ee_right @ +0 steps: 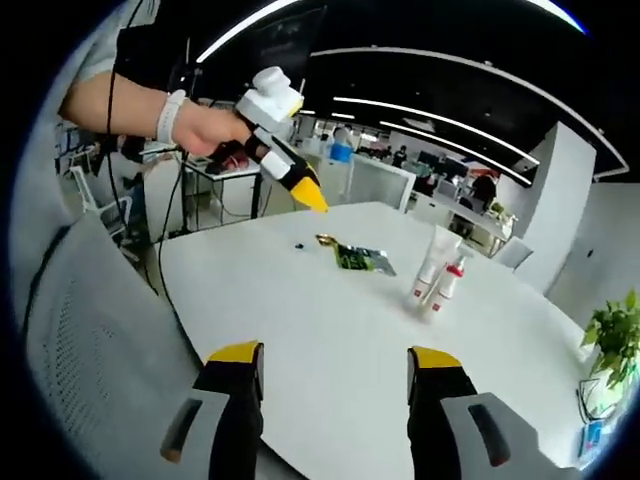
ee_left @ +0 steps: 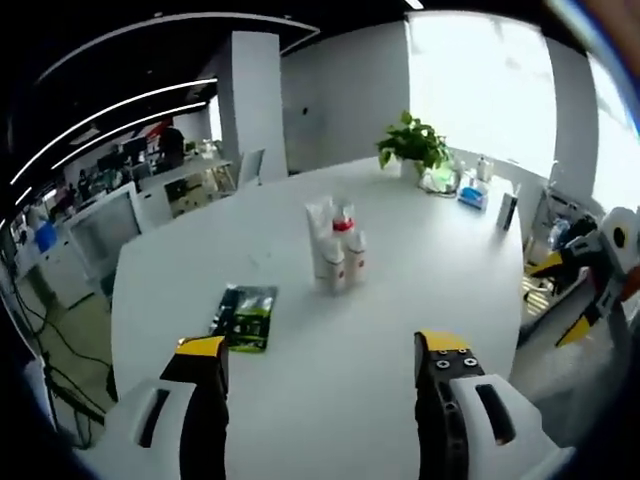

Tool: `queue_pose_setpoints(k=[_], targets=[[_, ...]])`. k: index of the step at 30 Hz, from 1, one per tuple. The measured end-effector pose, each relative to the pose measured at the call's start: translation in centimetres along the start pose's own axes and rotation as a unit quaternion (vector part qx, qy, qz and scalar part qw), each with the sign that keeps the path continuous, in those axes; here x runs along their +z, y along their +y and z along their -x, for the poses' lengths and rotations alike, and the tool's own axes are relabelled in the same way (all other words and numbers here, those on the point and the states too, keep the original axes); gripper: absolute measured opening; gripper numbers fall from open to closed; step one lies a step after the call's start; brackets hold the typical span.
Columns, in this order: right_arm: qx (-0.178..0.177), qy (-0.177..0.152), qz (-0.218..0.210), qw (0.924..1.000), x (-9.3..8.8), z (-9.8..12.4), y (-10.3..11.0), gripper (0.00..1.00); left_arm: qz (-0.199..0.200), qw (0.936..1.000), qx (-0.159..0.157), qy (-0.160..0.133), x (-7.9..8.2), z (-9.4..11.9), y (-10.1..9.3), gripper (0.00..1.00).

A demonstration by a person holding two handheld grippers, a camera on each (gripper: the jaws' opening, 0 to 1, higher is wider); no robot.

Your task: Arrange the skincare products in the storage area until every visible bottle or jar stands upright without overlapping.

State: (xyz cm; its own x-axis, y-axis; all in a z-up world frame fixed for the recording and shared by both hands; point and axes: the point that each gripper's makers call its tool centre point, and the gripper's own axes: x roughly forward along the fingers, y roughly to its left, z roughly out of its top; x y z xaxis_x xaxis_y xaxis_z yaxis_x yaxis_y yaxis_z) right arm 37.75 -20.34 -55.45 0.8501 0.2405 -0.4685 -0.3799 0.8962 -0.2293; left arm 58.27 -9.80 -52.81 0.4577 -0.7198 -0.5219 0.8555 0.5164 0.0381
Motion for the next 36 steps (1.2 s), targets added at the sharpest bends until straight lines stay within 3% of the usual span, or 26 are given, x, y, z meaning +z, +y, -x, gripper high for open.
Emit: queue_pose_setpoints(k=[7,10,14,19,23,36], targets=[[0.009,-0.021,-0.045,0.9987,0.8,0.0,-0.2,0.57,-0.015,0.9998,-0.002,0.015,-0.7,-0.9,0.6,0.72],[0.031,-0.036,-0.067,0.9966,1.5,-0.1,0.5,0.60,0.019,0.9998,-0.008,0.006,-0.7,-1.7,1.1,0.75],[0.047,-0.048,-0.071,0.9952,2.0,0.0,1.1,0.62,0.012,0.9999,0.002,0.010,-0.4,-2.6,2.2,0.76],[0.039,-0.057,-0.072,0.9950,2.3,0.4,0.7,0.62,-0.025,0.9984,0.009,0.049,-1.2,-4.6,3.6,0.78],[0.041,-0.055,-0.075,0.9948,2.2,0.3,0.8,0.61,-0.023,0.9973,0.018,0.067,-2.1,-6.5,4.6,0.84],[0.037,-0.042,-0.064,0.9964,1.5,0.3,0.6,0.58,-0.055,0.9910,0.014,0.121,-3.1,-12.4,7.6,0.86]])
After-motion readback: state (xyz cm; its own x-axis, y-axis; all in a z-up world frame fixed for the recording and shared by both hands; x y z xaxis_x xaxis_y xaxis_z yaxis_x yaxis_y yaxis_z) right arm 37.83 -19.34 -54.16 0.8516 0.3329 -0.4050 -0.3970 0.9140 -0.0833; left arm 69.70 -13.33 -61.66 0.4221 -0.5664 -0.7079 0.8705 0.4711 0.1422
